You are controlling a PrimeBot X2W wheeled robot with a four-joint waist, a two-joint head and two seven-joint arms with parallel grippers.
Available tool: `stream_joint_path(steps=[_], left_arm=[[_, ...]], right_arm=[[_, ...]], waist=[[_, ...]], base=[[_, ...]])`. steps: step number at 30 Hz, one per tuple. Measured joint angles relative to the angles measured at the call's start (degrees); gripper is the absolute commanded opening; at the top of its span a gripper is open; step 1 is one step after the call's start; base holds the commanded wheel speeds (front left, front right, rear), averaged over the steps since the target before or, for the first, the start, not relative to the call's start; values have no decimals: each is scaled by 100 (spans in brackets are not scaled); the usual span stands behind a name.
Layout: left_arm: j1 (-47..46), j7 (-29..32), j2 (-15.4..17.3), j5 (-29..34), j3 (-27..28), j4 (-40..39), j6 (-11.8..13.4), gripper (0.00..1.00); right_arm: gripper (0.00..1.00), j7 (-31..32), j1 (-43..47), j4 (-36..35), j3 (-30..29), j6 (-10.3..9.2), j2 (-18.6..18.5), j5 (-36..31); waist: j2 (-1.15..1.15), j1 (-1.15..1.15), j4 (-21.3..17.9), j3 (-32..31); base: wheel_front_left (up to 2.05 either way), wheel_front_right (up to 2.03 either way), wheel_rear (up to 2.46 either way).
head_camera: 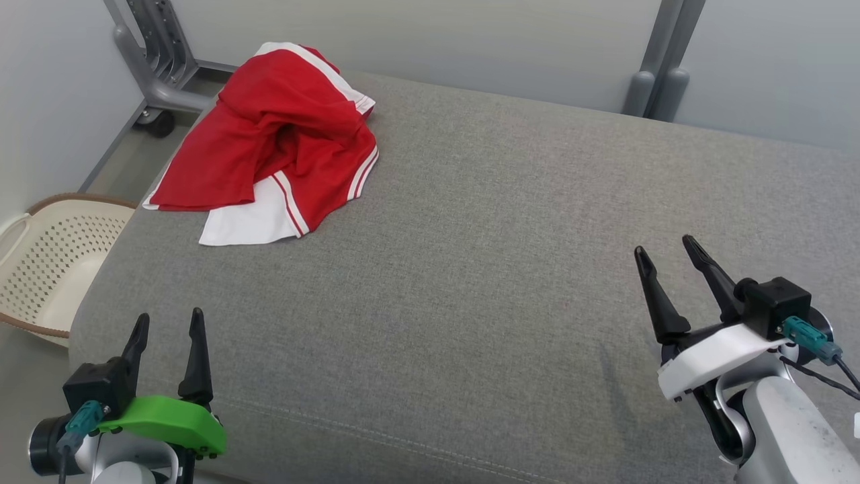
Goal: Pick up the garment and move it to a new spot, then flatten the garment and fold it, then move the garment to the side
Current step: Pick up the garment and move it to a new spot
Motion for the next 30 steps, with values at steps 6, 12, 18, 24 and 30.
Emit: stream_joint_path(steps=[6, 12, 18, 24, 30], left_arm=[[-1, 0, -18, -1, 74, -38, -4, 100], [-113, -1, -36, -113, 97, -11, -47, 100], [-844, 549, -62, -437, -55, 399, -98, 100], [-2150, 2027, 222, -890, 98, 590, -123, 100], [-3420, 3344, 430, -1368, 466, 759, -7, 100]], right_arm=[[100, 0, -97, 2, 59, 1, 0, -4], [100, 0, -228, -67, 75, 1, -36, -55], [100, -1, -487, -327, 121, 1, -201, -144], [100, -3, -753, -603, 308, 2, -388, -183], [100, -16, -1083, -860, 530, 8, -537, -202]], waist=[[0, 0, -9, 140], [0, 0, -73, 311], [0, 0, -127, 631], [0, 0, -197, 1054], [0, 0, -288, 1518]], base=[[0, 0, 0], [0, 0, 0], [0, 0, 0], [0, 0, 0], [0, 0, 0]])
